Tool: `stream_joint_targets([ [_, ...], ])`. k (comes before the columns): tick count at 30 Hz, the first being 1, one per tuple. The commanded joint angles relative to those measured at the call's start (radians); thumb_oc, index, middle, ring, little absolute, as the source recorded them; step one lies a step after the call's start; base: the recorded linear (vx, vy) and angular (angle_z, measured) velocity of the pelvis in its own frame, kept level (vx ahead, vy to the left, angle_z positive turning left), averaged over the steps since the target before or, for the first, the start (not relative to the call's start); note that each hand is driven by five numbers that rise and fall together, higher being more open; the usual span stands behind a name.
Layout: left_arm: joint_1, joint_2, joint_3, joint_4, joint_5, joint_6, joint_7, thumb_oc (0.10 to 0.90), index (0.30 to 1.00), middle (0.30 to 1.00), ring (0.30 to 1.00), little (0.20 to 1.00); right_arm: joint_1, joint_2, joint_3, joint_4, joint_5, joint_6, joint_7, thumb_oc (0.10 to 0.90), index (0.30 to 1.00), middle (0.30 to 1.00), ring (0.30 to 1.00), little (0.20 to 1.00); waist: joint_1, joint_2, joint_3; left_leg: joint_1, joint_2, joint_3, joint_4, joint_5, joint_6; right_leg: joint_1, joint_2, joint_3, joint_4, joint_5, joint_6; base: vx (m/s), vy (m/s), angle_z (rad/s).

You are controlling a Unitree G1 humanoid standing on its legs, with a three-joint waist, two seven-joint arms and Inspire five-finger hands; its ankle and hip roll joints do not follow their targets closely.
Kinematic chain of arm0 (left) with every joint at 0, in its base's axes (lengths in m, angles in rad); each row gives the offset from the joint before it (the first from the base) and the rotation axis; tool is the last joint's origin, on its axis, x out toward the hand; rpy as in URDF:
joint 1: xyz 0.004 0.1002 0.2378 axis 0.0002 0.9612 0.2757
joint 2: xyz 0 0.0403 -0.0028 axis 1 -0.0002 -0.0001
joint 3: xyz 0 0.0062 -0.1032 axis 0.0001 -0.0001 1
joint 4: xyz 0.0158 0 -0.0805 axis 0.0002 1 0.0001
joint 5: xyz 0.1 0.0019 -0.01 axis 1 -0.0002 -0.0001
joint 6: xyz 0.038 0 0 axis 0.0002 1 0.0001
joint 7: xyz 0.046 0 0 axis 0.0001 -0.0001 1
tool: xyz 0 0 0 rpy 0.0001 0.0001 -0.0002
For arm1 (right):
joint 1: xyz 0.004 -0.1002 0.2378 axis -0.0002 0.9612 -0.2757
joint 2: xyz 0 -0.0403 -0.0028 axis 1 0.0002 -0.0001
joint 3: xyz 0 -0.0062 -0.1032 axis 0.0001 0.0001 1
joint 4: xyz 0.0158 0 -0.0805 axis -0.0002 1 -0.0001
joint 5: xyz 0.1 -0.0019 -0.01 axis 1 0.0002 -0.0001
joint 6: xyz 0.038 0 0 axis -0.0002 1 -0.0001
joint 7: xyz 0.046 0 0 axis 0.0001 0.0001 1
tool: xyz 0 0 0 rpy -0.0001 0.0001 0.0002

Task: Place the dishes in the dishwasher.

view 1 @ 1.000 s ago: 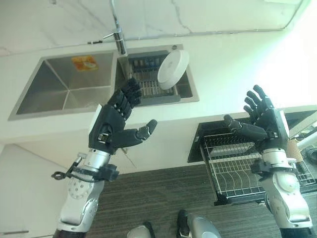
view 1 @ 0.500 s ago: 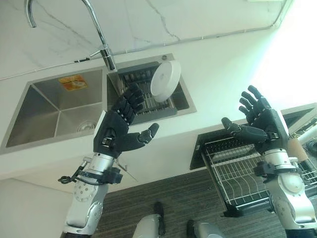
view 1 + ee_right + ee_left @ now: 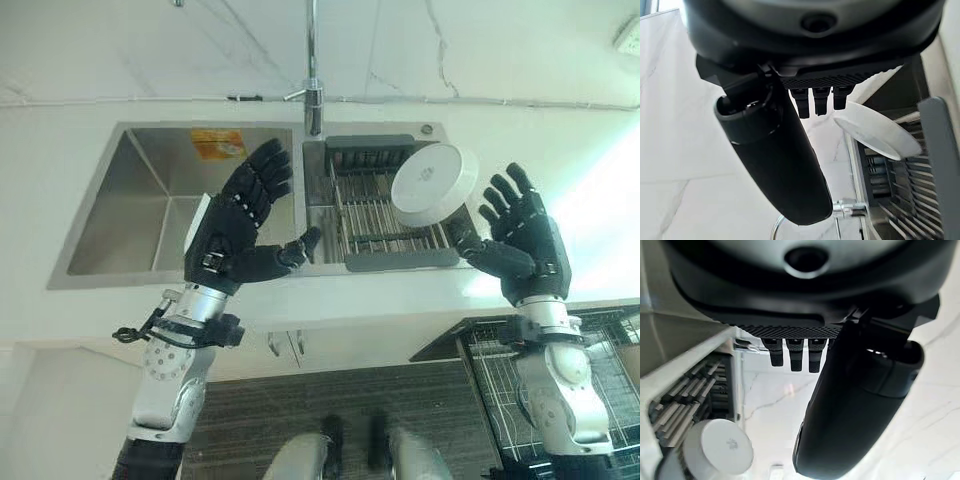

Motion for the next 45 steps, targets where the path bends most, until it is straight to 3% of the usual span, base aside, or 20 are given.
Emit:
stream_joint_targets([
  [1, -0.058, 0.025, -0.007, -0.164, -0.002, -0.114, 0.015, 0.8, 0.9, 0.9, 0.9, 0.9, -0.124, -0.024, -0.054, -0.036, 0.079, -0.084, -0.028, 0.8, 0.9, 0.9, 0.9, 0.9, 0.008, 0.005, -0.097, 0.073, 0.08, -0.128, -0.067, -0.081, -0.112, 0.257, 0.06, -0.072, -0.182, -0.033, 0.033, 0.01, -0.175, 0.11],
  [4, -0.082, 0.03, -0.029, -0.145, 0.008, -0.103, 0.042, 0.8, 0.9, 0.9, 0.9, 0.9, -0.163, -0.003, -0.022, 0.034, 0.189, -0.066, -0.008, 0.8, 0.9, 0.9, 0.9, 0.9, 0.01, 0.012, -0.127, 0.089, 0.089, -0.113, -0.067, -0.096, -0.116, 0.268, 0.066, -0.078, -0.182, -0.052, 0.022, 0.04, -0.14, -0.12],
  [18, -0.088, 0.028, -0.059, -0.105, 0.011, -0.116, 0.06, 0.8, 0.9, 0.9, 0.9, 0.9, -0.213, 0.016, -0.022, 0.116, 0.258, -0.078, -0.028, 0.8, 0.9, 0.9, 0.9, 0.9, 0.014, 0.019, -0.152, 0.118, 0.099, -0.116, -0.067, -0.112, -0.124, 0.292, 0.073, -0.086, -0.182, -0.073, 0.01, 0.02, -0.022, 0.01],
  [28, -0.112, 0.041, -0.073, -0.077, -0.007, -0.111, 0.042, 0.8, 0.9, 0.9, 0.9, 0.9, -0.257, 0.041, -0.023, 0.223, 0.416, -0.08, 0.038, 0.8, 0.9, 0.9, 0.9, 0.9, 0.027, 0.02, -0.162, 0.13, 0.097, -0.126, -0.067, -0.122, -0.125, 0.309, 0.064, -0.105, -0.182, -0.08, 0.01, 0.01, -0.005, 0.04],
  [37, -0.11, 0.047, -0.073, -0.065, -0.009, -0.11, 0.047, 0.8, 0.9, 0.9, 0.9, 0.9, -0.279, 0.046, -0.052, 0.261, 0.491, -0.106, 0.0, 0.8, 0.9, 0.9, 0.9, 0.9, 0.034, 0.022, -0.163, 0.137, 0.096, -0.13, -0.067, -0.125, -0.124, 0.319, 0.064, -0.111, -0.182, -0.085, 0.008, 0.01, 0.002, 0.03],
  [45, -0.117, 0.063, -0.075, -0.06, -0.02, -0.102, 0.043, 0.8, 0.9, 0.9, 0.9, 0.9, -0.284, 0.041, -0.058, 0.298, 0.591, -0.068, 0.024, 0.8, 0.9, 0.9, 0.9, 0.9, 0.036, 0.021, -0.162, 0.142, 0.095, -0.129, -0.067, -0.127, -0.124, 0.325, 0.059, -0.116, -0.182, -0.085, 0.011, 0.0, 0.0, 0.02],
])
